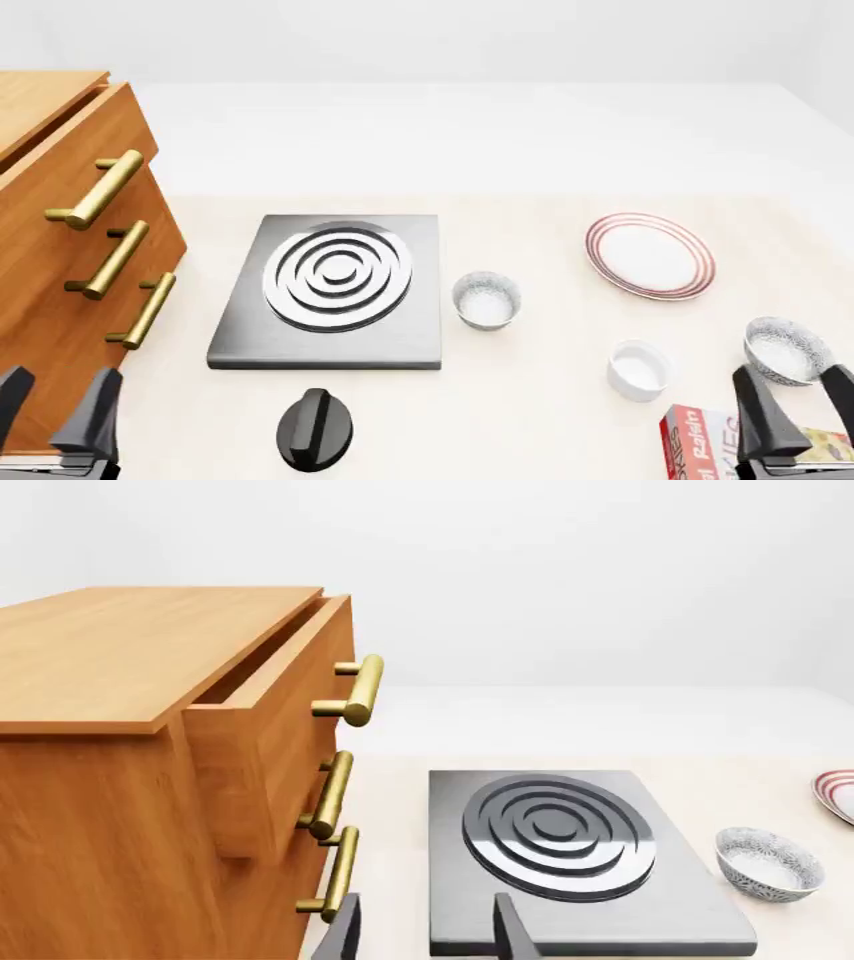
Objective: Pick the akita bowl next to the plate and place it on the plate.
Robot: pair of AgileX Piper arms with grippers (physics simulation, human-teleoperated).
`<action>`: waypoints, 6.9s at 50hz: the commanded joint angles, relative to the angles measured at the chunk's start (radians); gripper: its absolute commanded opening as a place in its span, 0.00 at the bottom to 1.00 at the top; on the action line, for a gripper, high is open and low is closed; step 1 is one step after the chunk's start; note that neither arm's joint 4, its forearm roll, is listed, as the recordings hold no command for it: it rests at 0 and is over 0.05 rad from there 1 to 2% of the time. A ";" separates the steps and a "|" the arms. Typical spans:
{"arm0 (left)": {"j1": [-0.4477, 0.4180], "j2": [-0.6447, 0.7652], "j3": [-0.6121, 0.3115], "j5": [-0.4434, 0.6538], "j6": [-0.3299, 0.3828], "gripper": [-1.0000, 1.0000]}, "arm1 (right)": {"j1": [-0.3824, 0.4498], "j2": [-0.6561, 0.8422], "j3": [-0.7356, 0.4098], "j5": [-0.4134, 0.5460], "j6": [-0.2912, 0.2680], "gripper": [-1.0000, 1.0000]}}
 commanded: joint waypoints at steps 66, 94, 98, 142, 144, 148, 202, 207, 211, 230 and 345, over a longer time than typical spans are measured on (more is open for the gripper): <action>0.000 0.004 -0.003 -0.001 0.000 1.00 | 0.017 0.735 -0.799 0.455 0.034 1.00; 0.000 0.004 -0.003 -0.001 0.000 1.00 | -0.083 0.841 -0.738 0.416 -0.008 1.00; 0.000 0.004 -0.003 -0.001 0.000 1.00 | -0.113 0.853 -0.774 0.429 -0.010 1.00; 0.000 0.004 -0.003 -0.001 0.000 1.00 | -0.247 1.038 -0.698 0.236 -0.083 1.00; 0.000 0.004 -0.003 -0.001 0.000 1.00 | -0.251 1.047 -0.669 0.201 -0.084 1.00; 0.000 0.004 -0.003 -0.001 0.000 1.00 | -0.259 1.061 -0.664 0.183 -0.084 1.00; 0.000 0.004 -0.003 -0.001 0.000 1.00 | -0.319 1.400 -0.577 -0.129 -0.068 1.00; 0.000 0.004 -0.003 -0.001 0.000 1.00 | -0.335 1.433 -0.585 -0.134 -0.087 1.00; 0.000 0.004 -0.003 -0.001 0.000 1.00 | -0.333 1.439 -0.583 -0.130 -0.085 1.00; 0.000 0.004 -0.003 -0.001 0.000 1.00 | -0.332 1.511 -0.551 -0.211 -0.078 1.00; 0.000 0.004 -0.003 -0.001 0.000 1.00 | -0.255 1.477 -0.580 -0.121 -0.147 0.00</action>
